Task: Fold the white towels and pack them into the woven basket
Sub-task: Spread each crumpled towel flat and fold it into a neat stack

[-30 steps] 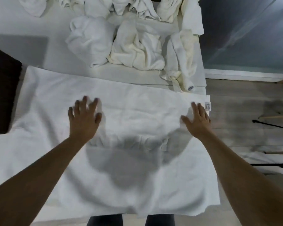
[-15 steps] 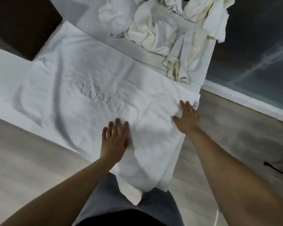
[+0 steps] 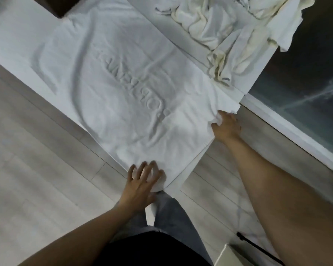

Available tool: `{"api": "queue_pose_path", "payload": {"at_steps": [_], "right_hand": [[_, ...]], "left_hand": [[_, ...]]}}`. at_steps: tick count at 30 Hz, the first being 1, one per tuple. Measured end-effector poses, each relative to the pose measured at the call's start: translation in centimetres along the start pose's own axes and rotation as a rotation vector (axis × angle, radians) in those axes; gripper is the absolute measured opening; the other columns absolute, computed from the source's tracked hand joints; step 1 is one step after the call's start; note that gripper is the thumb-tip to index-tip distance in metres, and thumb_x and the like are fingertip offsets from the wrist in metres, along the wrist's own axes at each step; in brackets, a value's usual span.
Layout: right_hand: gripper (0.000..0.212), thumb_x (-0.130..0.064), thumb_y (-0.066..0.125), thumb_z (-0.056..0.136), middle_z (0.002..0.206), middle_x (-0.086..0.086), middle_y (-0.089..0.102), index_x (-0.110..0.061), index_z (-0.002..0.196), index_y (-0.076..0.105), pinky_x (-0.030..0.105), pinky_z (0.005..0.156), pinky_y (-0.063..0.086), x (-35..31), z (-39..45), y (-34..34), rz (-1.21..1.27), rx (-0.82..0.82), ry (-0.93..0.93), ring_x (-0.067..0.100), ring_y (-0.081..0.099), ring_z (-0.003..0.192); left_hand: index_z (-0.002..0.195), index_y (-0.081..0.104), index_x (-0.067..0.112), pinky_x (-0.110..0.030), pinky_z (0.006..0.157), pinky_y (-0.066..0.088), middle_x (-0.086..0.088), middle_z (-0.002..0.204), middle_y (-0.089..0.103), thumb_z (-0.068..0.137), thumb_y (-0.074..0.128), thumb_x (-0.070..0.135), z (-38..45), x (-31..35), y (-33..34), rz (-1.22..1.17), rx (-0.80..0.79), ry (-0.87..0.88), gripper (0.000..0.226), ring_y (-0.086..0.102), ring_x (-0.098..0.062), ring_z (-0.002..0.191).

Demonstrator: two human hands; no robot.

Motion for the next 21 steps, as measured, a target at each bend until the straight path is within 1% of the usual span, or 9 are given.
{"api": "queue_pose_path", "payload": {"at_steps": [2, 5, 7, 9, 11, 14, 18, 19, 21], "right_hand": [[0.058, -0.035, 0.057, 0.096, 0.155, 0.012, 0.037, -0.03, 0.151, 0.041, 0.049, 0.115, 0.034, 0.4, 1.0, -0.4, 0.075, 0.033, 0.054, 0.035, 0.038, 0.139], [0.056, -0.034, 0.059, 0.095, 0.145, 0.007, 0.05, -0.031, 0.149, 0.043, 0.049, 0.111, 0.041, 1.7, 2.1, -0.7, 0.221, 0.048, 0.109, 0.032, 0.048, 0.13], [0.052, -0.025, 0.06, 0.097, 0.139, 0.003, 0.053, -0.025, 0.147, 0.046, 0.037, 0.106, 0.044, 2.5, 2.6, -0.7, 0.374, 0.07, 0.098, 0.023, 0.053, 0.122], [0.046, -0.017, 0.06, 0.098, 0.135, 0.004, 0.054, -0.017, 0.143, 0.051, 0.027, 0.097, 0.042, 2.7, 3.1, -0.8, 0.485, 0.092, 0.104, 0.017, 0.054, 0.115], [0.039, -0.015, 0.061, 0.098, 0.126, 0.005, 0.059, -0.012, 0.137, 0.058, 0.022, 0.091, 0.043, 2.8, 3.5, -0.7, 0.548, 0.128, 0.138, 0.015, 0.057, 0.108], [0.028, -0.007, 0.06, 0.097, 0.106, 0.0, 0.061, -0.009, 0.123, 0.067, 0.018, 0.08, 0.046, 2.8, 3.4, -0.9, 0.61, 0.182, 0.167, 0.015, 0.06, 0.095], [0.018, 0.001, 0.062, 0.094, 0.078, -0.008, 0.058, -0.013, 0.102, 0.068, 0.004, 0.052, 0.041, 1.9, 2.3, -2.0, 0.676, 0.235, 0.108, -0.003, 0.059, 0.062], [0.017, 0.002, 0.061, 0.093, 0.076, -0.009, 0.057, -0.013, 0.101, 0.065, 0.004, 0.051, 0.041, 1.3, 1.8, -2.5, 0.716, 0.246, 0.082, -0.006, 0.058, 0.057], [0.016, 0.001, 0.056, 0.096, 0.079, -0.004, 0.06, -0.012, 0.102, 0.06, 0.007, 0.052, 0.045, -0.1, 0.8, -3.7, 0.806, 0.255, 0.024, -0.002, 0.06, 0.059]], "left_hand": [[0.14, 0.048, 0.033, -0.058, 0.113, 0.033, -0.009, 0.156, 0.037, 0.081, 0.065, 0.057, 0.2, 0.4, -0.4, -0.14, 0.1, -0.163, 0.067, 0.036, -0.036, 0.141], [0.143, 0.04, 0.03, -0.051, 0.115, 0.034, -0.005, 0.155, 0.03, 0.088, 0.069, 0.035, 0.2, 0.8, -1.1, -0.478, 0.257, -0.575, 0.062, 0.035, -0.034, 0.139], [0.148, 0.034, 0.029, -0.047, 0.111, 0.039, -0.009, 0.151, 0.031, 0.087, 0.073, 0.025, 0.1, 1.2, -1.5, -0.749, 0.335, -0.894, 0.073, 0.038, -0.036, 0.136], [0.154, 0.023, 0.03, -0.036, 0.095, 0.049, -0.009, 0.131, 0.05, 0.087, 0.074, 0.018, -0.1, 1.9, -1.5, -1.127, 0.326, -1.113, 0.085, 0.053, -0.035, 0.122], [0.157, 0.014, 0.029, -0.028, 0.075, 0.053, -0.004, 0.104, 0.065, 0.089, 0.073, 0.01, -0.3, 2.8, -1.1, -1.429, 0.285, -1.165, 0.091, 0.065, -0.028, 0.099], [0.156, 0.017, 0.031, -0.034, 0.079, 0.058, -0.007, 0.091, 0.072, 0.088, 0.075, 0.011, -0.9, 3.6, -0.8, -1.339, 0.328, -1.134, 0.091, 0.07, -0.022, 0.083], [0.15, 0.02, 0.048, -0.026, 0.062, 0.055, -0.008, 0.078, 0.068, 0.09, 0.075, 0.023, -2.2, 5.1, -2.2, -1.253, 0.428, -1.111, 0.085, 0.07, -0.023, 0.07], [0.146, 0.027, 0.051, -0.026, 0.061, 0.056, -0.008, 0.078, 0.068, 0.091, 0.074, 0.025, -2.7, 5.1, -2.9, -1.251, 0.452, -1.079, 0.077, 0.069, -0.023, 0.069], [0.124, 0.056, 0.044, -0.033, 0.063, 0.057, -0.007, 0.076, 0.068, 0.093, 0.071, 0.029, -3.5, 4.9, -4.5, -1.224, 0.474, -0.997, 0.037, 0.068, -0.026, 0.069]]}}
Point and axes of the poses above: each hand's wrist, its own z-axis towards the middle knuckle, its own y-axis out of the palm, x = y × z, the point moved 1 cm from there along z, towards the middle knuckle
